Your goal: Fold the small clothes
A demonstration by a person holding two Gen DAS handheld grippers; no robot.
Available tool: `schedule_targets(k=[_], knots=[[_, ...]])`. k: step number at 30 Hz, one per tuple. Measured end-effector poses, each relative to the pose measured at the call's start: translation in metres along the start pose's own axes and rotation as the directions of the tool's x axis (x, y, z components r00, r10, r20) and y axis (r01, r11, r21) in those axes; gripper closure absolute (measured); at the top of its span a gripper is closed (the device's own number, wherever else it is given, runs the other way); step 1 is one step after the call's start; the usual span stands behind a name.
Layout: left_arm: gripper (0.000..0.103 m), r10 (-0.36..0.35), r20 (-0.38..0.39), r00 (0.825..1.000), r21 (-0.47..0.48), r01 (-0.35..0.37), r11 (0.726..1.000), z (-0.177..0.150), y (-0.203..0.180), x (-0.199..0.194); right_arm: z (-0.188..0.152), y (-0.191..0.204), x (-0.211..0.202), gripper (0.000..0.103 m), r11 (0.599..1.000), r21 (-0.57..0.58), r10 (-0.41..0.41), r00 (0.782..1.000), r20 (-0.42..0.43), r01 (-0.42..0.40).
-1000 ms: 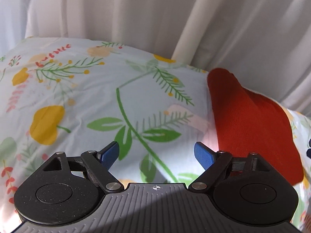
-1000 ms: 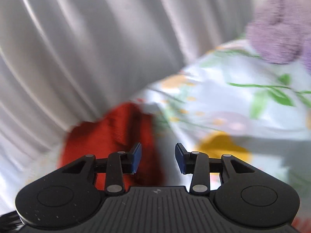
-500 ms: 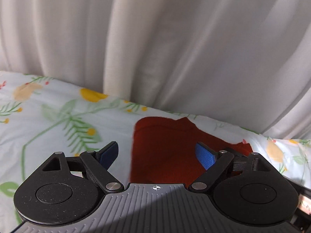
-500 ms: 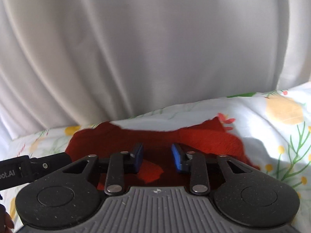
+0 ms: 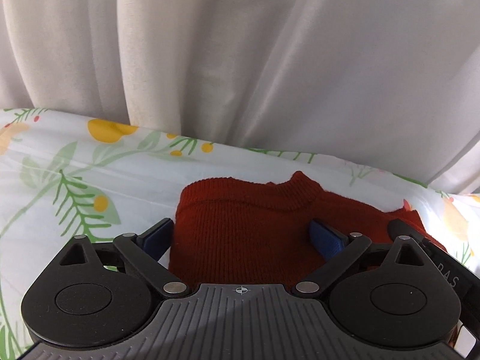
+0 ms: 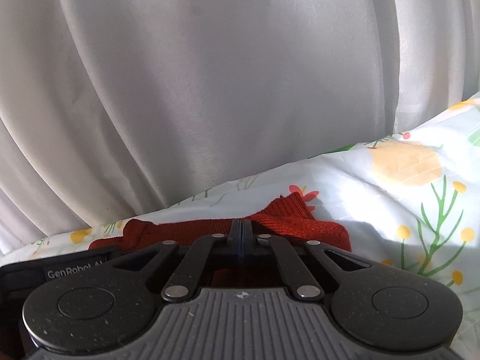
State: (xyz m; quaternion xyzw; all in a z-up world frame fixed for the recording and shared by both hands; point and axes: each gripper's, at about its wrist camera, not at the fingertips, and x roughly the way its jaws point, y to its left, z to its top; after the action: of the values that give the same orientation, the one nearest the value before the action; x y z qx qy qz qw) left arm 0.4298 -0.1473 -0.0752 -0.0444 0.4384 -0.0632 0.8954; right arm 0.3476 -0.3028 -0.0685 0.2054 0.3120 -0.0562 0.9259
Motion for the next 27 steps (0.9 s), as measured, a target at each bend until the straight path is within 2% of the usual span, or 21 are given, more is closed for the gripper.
schedule_targets(k=[11, 16, 18, 20, 21, 23, 25, 27], knots=[[0.000, -0.011, -0.004, 1.000, 0.007, 0.011, 1.000, 0.004, 0.000, 0.006, 0.004, 0.002, 0.011, 0.103, 1.000, 0.013, 0.001, 1.000, -0.007, -0.001], [0.000, -0.066, -0.002, 0.998, -0.048, 0.066, 0.997, -0.004, 0.017, -0.008, 0.001, -0.012, 0.003, 0.103, 0.995, 0.081, 0.061, 0.998, -0.004, -0.060], [0.000, -0.085, -0.001, 0.996, -0.074, 0.084, 0.994, -0.015, 0.026, -0.025, 0.000, -0.011, -0.011, 0.102, 0.994, 0.075, 0.081, 0.996, -0.040, -0.078], [0.000, -0.127, 0.021, 0.992, -0.100, 0.129, 0.987, -0.030, 0.037, -0.042, -0.008, -0.008, -0.035, 0.091, 0.994, 0.019, 0.105, 0.993, -0.060, -0.104], [0.000, -0.150, 0.036, 0.988, -0.114, 0.153, 0.982, -0.040, 0.043, -0.052, -0.015, -0.006, -0.051, 0.087, 0.994, -0.022, 0.108, 0.993, -0.043, -0.109], [0.000, -0.174, 0.048, 0.983, -0.138, 0.180, 0.974, -0.061, 0.053, -0.068, -0.033, -0.007, -0.081, 0.063, 0.992, -0.093, 0.088, 0.995, -0.036, -0.091], [0.000, -0.217, 0.057, 0.975, -0.154, 0.223, 0.963, -0.085, 0.062, -0.083, -0.056, -0.016, -0.109, 0.063, 0.987, -0.117, 0.103, 0.994, -0.041, -0.107], [0.000, -0.233, 0.073, 0.970, -0.139, 0.242, 0.960, -0.110, 0.067, -0.098, -0.076, -0.021, -0.133, 0.062, 0.982, -0.173, 0.067, 0.997, -0.042, -0.073]])
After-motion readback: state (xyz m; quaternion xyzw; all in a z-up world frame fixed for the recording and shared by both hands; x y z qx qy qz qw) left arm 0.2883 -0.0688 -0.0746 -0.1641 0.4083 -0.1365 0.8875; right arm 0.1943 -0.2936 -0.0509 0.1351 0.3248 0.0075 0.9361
